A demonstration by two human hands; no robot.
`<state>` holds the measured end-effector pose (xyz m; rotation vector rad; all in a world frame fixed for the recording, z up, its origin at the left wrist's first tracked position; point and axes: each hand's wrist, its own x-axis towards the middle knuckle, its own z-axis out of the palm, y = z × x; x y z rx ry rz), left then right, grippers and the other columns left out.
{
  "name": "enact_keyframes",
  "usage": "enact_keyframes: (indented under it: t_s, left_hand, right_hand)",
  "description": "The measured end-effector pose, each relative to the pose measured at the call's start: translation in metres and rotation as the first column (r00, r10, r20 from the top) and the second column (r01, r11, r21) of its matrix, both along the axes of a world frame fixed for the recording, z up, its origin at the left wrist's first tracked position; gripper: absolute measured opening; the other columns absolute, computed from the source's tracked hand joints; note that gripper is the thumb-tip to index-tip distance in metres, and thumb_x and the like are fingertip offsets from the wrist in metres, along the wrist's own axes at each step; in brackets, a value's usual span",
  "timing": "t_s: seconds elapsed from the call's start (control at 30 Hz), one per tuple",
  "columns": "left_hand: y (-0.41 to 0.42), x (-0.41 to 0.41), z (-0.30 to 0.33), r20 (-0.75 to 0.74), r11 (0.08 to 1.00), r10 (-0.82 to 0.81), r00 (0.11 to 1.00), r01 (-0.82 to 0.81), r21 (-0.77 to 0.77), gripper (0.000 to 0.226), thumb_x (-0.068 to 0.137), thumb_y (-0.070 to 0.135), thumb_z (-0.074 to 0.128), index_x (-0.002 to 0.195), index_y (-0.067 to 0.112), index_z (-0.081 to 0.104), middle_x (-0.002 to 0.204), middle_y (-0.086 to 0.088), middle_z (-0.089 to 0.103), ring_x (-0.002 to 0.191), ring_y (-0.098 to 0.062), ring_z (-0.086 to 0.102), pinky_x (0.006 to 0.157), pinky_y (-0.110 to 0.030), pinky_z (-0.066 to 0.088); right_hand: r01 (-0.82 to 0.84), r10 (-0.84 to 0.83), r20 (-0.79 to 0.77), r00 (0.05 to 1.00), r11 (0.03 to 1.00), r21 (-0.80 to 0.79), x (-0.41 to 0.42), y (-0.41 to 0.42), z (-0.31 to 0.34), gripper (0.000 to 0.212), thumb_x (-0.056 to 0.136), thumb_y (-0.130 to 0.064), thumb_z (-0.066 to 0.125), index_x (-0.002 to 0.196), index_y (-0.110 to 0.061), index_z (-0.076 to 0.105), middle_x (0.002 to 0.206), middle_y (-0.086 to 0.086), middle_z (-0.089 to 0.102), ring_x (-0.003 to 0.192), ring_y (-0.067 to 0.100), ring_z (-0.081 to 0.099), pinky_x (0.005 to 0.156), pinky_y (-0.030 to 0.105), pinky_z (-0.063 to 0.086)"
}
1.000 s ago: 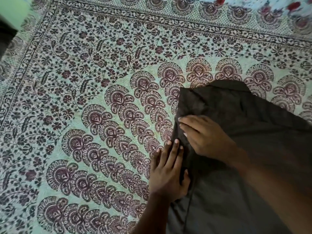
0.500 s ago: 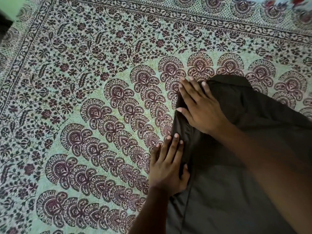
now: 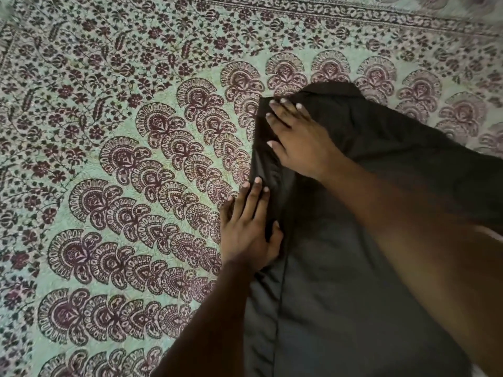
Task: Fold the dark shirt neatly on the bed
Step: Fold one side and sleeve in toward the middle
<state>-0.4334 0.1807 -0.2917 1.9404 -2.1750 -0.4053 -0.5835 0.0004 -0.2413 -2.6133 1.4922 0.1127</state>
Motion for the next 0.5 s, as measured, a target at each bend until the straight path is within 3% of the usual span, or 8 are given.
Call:
enact_keyframes:
  t_s: [0.1,0.2,0.3,0.4,0.5]
  left_hand:
    - [0.001,0.002,0.004,-0.064,0.999,0.013,0.998,-0.016,-0.046,0.061,0.088,0.038,0.058,0.143,0.012,0.059,0.163,-0.005,0.044,0.15,-0.026,0.041,0.119,-0.051,0.033]
    - [0.031,0.012,0.007,-0.105,0.991,0.031,0.994,-0.044,-0.129,0.044,0.095,0.025,0.054,0.135,0.008,0.064,0.155,-0.008,0.053,0.143,-0.031,0.049,0.117,-0.05,0.037]
    - [0.098,0.026,0.012,-0.096,0.998,-0.007,0.995,0.001,-0.07,0.046,0.101,0.023,0.052,0.143,0.008,0.059,0.163,-0.01,0.042,0.15,-0.032,0.04,0.12,-0.053,0.033]
    - [0.171,0.041,0.013,-0.025,0.994,-0.098,0.995,0.099,0.038,0.055,0.105,0.033,0.046,0.157,0.013,0.045,0.172,-0.006,0.026,0.157,-0.029,0.029,0.122,-0.055,0.029]
    - [0.219,0.055,0.013,-0.002,0.995,-0.076,0.997,0.076,0.07,0.061,0.104,0.038,0.048,0.16,0.015,0.038,0.173,-0.004,0.023,0.158,-0.026,0.026,0.122,-0.056,0.029]
  right_hand:
    - [0.049,-0.049,0.139,0.989,0.999,0.004,-0.005,0.055,0.003,0.053,0.102,-0.028,0.046,0.146,0.0,0.054,0.161,0.018,0.043,0.153,0.036,0.036,0.126,0.051,0.024]
    - [0.004,-0.007,0.117,0.993,1.0,0.023,-0.011,0.107,-0.012,0.056,0.101,-0.036,0.042,0.14,-0.002,0.061,0.156,0.018,0.05,0.147,0.036,0.046,0.122,0.055,0.03]
    - [0.016,-0.018,0.069,0.997,0.999,0.028,-0.015,0.13,-0.021,0.06,0.1,-0.04,0.041,0.145,-0.003,0.057,0.161,0.017,0.044,0.147,0.036,0.046,0.12,0.057,0.033]
    - [0.091,-0.092,0.04,0.995,0.996,0.023,-0.001,0.137,-0.013,0.058,0.099,-0.034,0.049,0.146,-0.001,0.055,0.161,0.022,0.042,0.149,0.04,0.041,0.122,0.057,0.028]
    - [0.008,-0.008,0.035,0.999,1.0,0.001,0.025,0.158,-0.005,0.064,0.1,-0.042,0.043,0.15,-0.003,0.05,0.163,0.022,0.038,0.152,0.04,0.035,0.124,0.054,0.025]
